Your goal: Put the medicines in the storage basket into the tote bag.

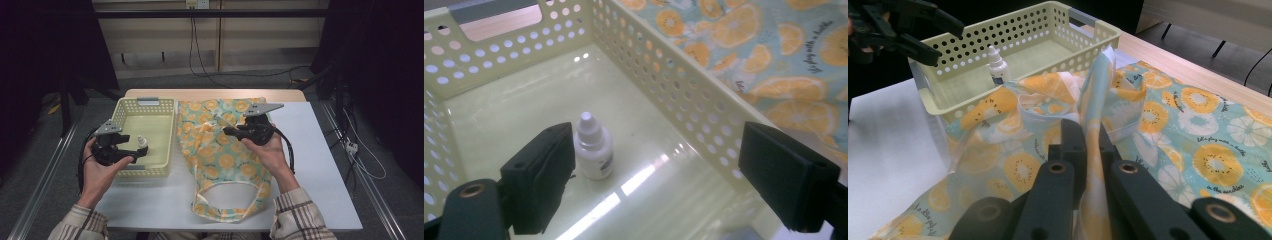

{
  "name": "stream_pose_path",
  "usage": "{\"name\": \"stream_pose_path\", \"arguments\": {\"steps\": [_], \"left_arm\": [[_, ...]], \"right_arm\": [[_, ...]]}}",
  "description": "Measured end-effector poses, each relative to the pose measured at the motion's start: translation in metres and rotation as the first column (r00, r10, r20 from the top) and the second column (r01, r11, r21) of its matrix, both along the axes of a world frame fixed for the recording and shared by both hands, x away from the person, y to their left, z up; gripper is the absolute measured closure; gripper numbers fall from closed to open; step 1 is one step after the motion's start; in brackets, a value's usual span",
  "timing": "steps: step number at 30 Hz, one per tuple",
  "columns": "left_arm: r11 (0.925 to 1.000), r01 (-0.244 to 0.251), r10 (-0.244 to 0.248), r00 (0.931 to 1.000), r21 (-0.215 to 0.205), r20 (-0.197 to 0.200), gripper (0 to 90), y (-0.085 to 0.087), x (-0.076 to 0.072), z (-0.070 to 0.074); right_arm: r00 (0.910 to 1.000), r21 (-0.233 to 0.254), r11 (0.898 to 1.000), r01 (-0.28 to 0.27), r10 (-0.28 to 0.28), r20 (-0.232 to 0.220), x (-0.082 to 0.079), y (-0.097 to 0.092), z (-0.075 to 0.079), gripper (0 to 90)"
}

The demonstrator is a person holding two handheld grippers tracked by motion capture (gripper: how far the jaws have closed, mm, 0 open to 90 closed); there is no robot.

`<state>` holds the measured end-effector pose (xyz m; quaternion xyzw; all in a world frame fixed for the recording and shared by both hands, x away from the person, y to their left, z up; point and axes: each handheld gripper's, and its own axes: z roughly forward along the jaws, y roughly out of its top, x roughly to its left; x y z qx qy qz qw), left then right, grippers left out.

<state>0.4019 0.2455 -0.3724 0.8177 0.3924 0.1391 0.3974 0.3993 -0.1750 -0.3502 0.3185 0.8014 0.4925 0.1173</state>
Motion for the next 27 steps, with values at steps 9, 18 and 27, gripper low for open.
{"name": "stream_pose_path", "arguments": {"steps": [9, 18, 27], "left_arm": [[0.9983, 0.024, -0.024, 0.9997, 0.052, 0.005, 19.1, -0.010, 0.019, -0.003], [0.9952, 0.049, -0.047, 0.9986, 0.084, -0.022, 23.3, -0.016, 0.040, -0.012], [0.9889, 0.029, -0.024, 0.9991, 0.146, -0.034, 24.4, -0.017, 0.058, -0.019]], "right_arm": [[0.9999, 0.008, 1.000, 0.011, -0.011, 0.002, 0.000, -0.001, 0.000, 90.0], [0.9999, 0.008, 1.000, 0.016, -0.016, 0.002, 0.000, -0.001, 0.000, 90.0], [0.9999, -0.001, 1.000, 0.010, -0.010, -0.003, 0.001, 0.001, -0.001, 90.0]]}}
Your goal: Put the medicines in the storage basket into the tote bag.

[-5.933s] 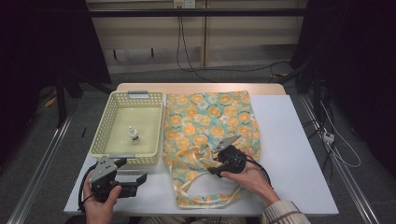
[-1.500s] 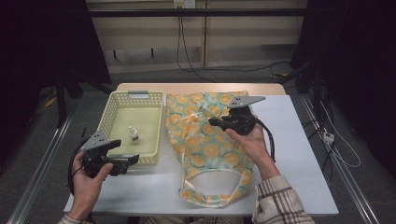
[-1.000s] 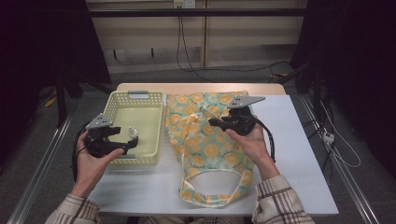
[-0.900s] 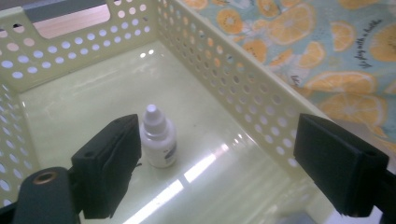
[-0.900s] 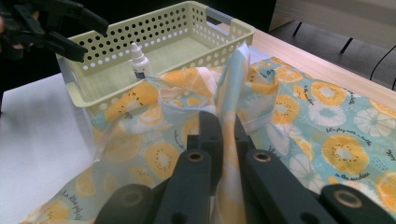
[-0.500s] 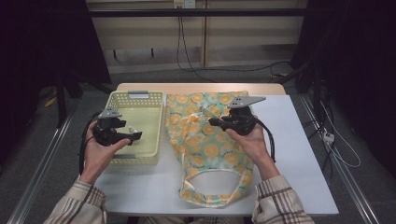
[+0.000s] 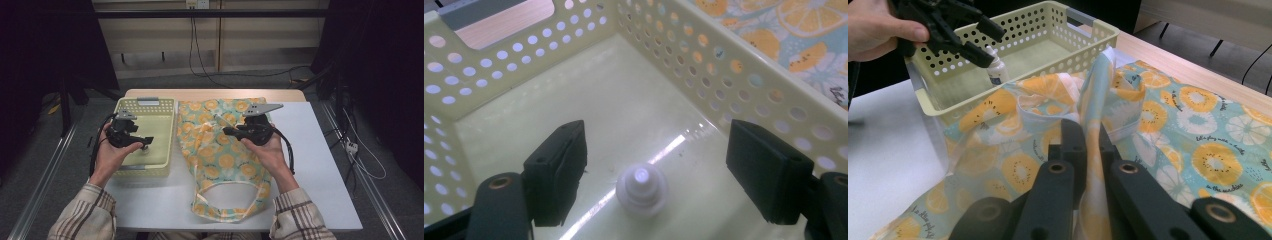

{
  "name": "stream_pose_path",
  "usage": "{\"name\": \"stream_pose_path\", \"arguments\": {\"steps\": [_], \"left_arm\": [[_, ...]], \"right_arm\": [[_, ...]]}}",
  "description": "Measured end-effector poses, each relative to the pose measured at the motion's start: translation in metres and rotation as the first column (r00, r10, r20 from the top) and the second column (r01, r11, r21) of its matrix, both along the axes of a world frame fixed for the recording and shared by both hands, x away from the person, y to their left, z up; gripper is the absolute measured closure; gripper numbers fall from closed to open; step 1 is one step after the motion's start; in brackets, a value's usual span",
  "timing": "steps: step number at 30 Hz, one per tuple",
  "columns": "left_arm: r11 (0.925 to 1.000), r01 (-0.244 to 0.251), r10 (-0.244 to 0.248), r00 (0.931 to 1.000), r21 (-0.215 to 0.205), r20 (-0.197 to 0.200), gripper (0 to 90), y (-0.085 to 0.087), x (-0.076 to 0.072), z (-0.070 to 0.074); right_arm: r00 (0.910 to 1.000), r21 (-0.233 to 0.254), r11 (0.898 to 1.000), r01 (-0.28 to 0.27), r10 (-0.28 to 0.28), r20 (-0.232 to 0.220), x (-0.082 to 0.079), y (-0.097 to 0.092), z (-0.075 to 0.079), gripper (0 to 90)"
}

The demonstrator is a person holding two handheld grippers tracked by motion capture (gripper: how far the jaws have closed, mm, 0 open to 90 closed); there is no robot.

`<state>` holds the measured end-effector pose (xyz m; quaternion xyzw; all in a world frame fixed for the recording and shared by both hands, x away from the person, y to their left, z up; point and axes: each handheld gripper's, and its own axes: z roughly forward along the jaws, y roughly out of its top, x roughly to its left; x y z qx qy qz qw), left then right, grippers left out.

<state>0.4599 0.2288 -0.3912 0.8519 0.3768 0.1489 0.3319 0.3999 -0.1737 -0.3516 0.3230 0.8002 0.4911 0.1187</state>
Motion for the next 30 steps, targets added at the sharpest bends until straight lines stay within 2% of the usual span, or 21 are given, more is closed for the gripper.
{"name": "stream_pose_path", "arguments": {"steps": [4, 5, 7, 9, 10, 12, 14, 15, 17, 19, 20, 22, 23, 28, 30], "left_arm": [[0.9997, -0.012, 0.012, 0.9997, 0.022, -0.021, 27.0, 0.000, 0.008, -0.007], [0.9990, -0.006, 0.007, 0.9996, 0.045, -0.027, 27.2, -0.001, 0.012, -0.010], [0.9986, 0.008, -0.004, 0.9970, 0.053, -0.077, 28.2, 0.001, 0.018, -0.017], [0.9988, 0.026, -0.021, 0.9926, 0.042, -0.120, 29.7, 0.003, 0.022, -0.022], [0.9989, 0.029, -0.024, 0.9914, 0.037, -0.128, 31.4, 0.004, 0.022, -0.023], [0.9972, 0.046, -0.036, 0.9886, 0.060, -0.146, 32.6, 0.004, 0.021, -0.025], [0.9920, 0.072, -0.056, 0.9871, 0.104, -0.150, 36.1, 0.003, 0.021, -0.027], [0.9918, 0.073, -0.056, 0.9862, 0.105, -0.156, 37.1, 0.003, 0.021, -0.028], [0.9930, 0.076, -0.059, 0.9825, 0.090, -0.177, 49.9, 0.004, 0.021, -0.028], [0.9883, 0.099, -0.077, 0.9802, 0.116, -0.183, 50.9, 0.004, 0.021, -0.029], [0.9862, 0.116, -0.091, 0.9759, 0.118, -0.198, 52.2, 0.003, 0.021, -0.030], [0.9834, 0.126, -0.098, 0.9741, 0.131, -0.204, 57.1, 0.003, 0.022, -0.031], [0.9843, 0.120, -0.093, 0.9757, 0.129, -0.198, 59.6, 0.002, 0.022, -0.032], [0.9833, 0.124, -0.096, 0.9747, 0.133, -0.202, 60.3, 0.002, 0.022, -0.030], [0.9873, 0.104, -0.081, 0.9805, 0.120, -0.179, 60.3, 0.003, 0.023, -0.028]], "right_arm": [[1.0000, -0.003, 1.000, -0.002, 0.002, -0.003, 0.000, 0.001, 0.000, 90.0], [1.0000, -0.002, 1.000, -0.002, 0.002, -0.003, 0.000, 0.001, -0.001, 90.0], [1.0000, -0.003, 1.000, -0.004, 0.004, -0.007, 0.001, 0.002, -0.002, 90.0], [0.9999, -0.008, 1.000, -0.009, 0.009, -0.011, 0.001, 0.003, -0.003, 90.0], [0.9999, -0.010, 1.000, -0.012, 0.012, -0.011, 0.001, 0.004, -0.003, 90.0], [0.9999, -0.006, 1.000, -0.011, 0.010, -0.013, 0.001, 0.003, -0.003, 90.0], [0.9998, -0.007, 1.000, -0.010, 0.010, -0.014, 0.001, 0.003, -0.004, 90.0], [0.9998, -0.008, 1.000, -0.009, 0.009, -0.015, 0.001, 0.003, -0.004, 90.0], [0.9998, -0.010, 1.000, -0.007, 0.007, -0.017, 0.001, 0.003, -0.005, 90.0], [0.9998, -0.012, 1.000, -0.007, 0.007, -0.018, 0.001, 0.003, -0.006, 90.0], [0.9998, -0.013, 1.000, -0.006, 0.006, -0.018, 0.001, 0.003, -0.006, 90.0], [0.9998, -0.013, 1.000, -0.008, 0.008, -0.020, 0.001, 0.003, -0.006, 90.0], [0.9997, -0.013, 1.000, -0.010, 0.010, -0.020, 0.001, 0.003, -0.007, 90.0], [0.9997, -0.016, 1.000, -0.008, 0.008, -0.023, 0.002, 0.003, -0.008, 90.0], [0.9997, -0.017, 1.000, -0.008, 0.008, -0.023, 0.002, 0.004, -0.008, 90.0]]}}
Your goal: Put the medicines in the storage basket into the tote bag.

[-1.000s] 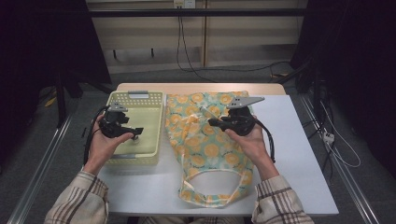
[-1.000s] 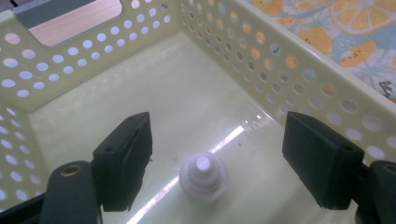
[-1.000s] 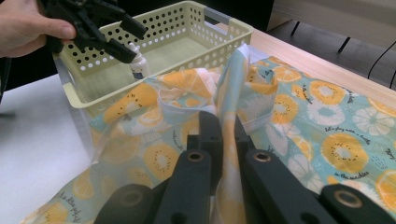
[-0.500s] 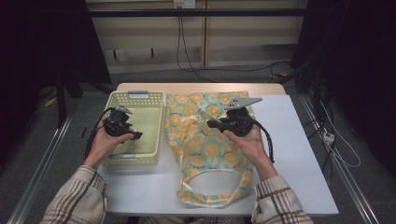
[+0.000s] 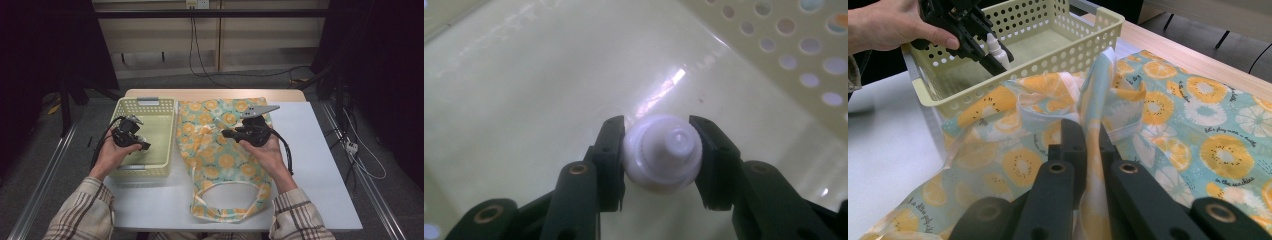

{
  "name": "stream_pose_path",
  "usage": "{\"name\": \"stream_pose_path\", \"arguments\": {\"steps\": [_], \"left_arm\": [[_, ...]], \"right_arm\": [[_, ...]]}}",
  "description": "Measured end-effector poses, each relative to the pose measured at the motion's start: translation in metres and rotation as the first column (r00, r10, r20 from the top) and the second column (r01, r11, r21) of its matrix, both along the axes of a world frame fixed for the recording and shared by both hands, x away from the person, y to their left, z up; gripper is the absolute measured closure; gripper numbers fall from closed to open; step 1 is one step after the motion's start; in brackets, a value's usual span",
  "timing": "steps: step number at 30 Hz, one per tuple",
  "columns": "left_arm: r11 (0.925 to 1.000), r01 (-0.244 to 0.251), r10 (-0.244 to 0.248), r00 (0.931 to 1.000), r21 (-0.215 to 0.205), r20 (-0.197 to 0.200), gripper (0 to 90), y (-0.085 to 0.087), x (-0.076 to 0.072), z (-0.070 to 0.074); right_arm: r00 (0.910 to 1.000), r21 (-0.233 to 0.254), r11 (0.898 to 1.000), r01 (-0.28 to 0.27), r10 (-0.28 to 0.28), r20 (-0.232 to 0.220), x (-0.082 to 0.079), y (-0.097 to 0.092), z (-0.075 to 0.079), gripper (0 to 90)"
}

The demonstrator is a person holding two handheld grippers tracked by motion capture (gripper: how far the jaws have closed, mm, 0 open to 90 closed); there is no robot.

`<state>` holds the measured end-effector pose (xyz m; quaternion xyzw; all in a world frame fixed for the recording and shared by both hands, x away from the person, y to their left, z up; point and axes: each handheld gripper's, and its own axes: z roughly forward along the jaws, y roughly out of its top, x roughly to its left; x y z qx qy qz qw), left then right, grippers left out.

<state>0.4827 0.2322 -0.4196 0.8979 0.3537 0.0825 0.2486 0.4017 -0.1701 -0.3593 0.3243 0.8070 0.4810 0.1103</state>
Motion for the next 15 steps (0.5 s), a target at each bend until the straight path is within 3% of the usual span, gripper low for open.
{"name": "stream_pose_path", "arguments": {"steps": [4, 8, 13, 15], "left_arm": [[0.9976, -0.056, 0.058, 0.9971, -0.042, 0.050, 60.3, 0.004, 0.001, 0.007], [0.9906, -0.104, 0.113, 0.9888, -0.089, 0.098, 60.4, 0.007, -0.001, 0.014], [0.9880, -0.092, 0.108, 0.9852, -0.124, 0.133, 60.4, 0.008, -0.006, 0.026], [0.9831, -0.092, 0.115, 0.9828, -0.158, 0.144, 60.4, 0.008, -0.009, 0.031]], "right_arm": [[1.0000, -0.003, 1.000, -0.004, 0.004, 0.001, 0.000, 0.000, 0.000, 90.0], [1.0000, -0.002, 1.000, -0.001, 0.001, 0.003, 0.000, 0.000, 0.000, 90.0], [1.0000, -0.003, 1.000, 0.005, -0.005, 0.007, 0.000, -0.002, 0.000, 90.0], [0.9999, -0.002, 1.000, 0.007, -0.007, 0.008, 0.000, -0.002, 0.001, 90.0]]}}
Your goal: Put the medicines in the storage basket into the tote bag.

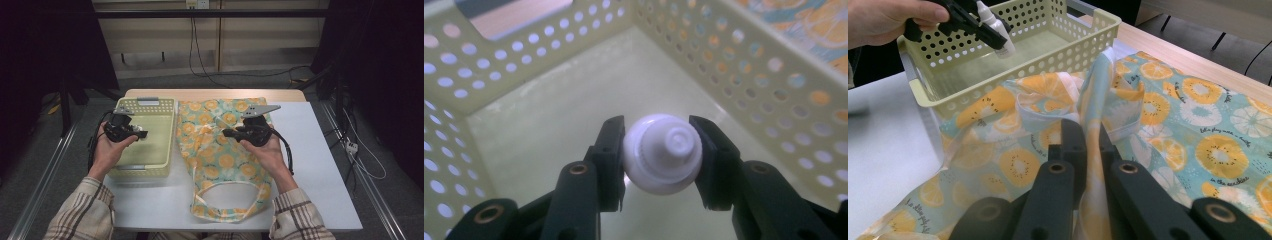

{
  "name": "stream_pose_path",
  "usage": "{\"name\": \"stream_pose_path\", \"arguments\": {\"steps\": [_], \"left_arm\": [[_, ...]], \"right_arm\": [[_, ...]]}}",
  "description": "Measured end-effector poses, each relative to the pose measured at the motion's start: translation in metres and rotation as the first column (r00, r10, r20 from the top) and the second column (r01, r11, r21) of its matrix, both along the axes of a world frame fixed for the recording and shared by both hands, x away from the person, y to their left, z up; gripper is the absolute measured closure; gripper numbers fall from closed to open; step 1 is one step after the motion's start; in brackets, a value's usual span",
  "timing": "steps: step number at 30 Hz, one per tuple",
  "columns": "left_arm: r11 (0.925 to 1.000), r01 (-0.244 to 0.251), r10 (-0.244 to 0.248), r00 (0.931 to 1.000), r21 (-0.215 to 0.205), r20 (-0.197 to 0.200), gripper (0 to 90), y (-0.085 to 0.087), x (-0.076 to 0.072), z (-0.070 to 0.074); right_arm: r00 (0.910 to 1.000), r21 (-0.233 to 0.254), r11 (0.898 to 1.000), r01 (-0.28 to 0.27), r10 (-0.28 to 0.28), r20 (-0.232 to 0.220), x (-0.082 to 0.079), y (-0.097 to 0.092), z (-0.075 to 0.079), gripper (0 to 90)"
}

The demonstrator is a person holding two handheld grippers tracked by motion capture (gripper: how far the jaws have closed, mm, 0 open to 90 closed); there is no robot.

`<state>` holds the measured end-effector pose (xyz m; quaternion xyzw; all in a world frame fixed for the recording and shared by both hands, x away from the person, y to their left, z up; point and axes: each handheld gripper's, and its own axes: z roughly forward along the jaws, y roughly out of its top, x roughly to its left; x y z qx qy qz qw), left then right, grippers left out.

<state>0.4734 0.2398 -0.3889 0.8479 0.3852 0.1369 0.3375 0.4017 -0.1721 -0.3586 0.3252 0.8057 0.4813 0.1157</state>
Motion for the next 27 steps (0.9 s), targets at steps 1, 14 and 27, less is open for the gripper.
{"name": "stream_pose_path", "arguments": {"steps": [1, 14, 27], "left_arm": [[1.0000, -0.001, 0.001, 1.0000, 0.000, 0.004, 60.4, 0.000, -0.001, 0.002], [0.9979, -0.007, 0.011, 0.9978, -0.065, 0.066, 60.4, -0.007, -0.022, 0.022], [0.9854, 0.065, -0.046, 0.9911, -0.157, 0.125, 60.4, -0.018, -0.056, 0.044]], "right_arm": [[1.0000, 0.000, 1.000, 0.000, 0.000, 0.001, 0.000, 0.000, 0.000, 90.0], [1.0000, 0.008, 1.000, 0.006, -0.006, 0.002, 0.000, -0.001, 0.001, 90.0], [1.0000, 0.014, 1.000, 0.009, -0.009, 0.000, 0.000, -0.001, 0.001, 90.0]]}}
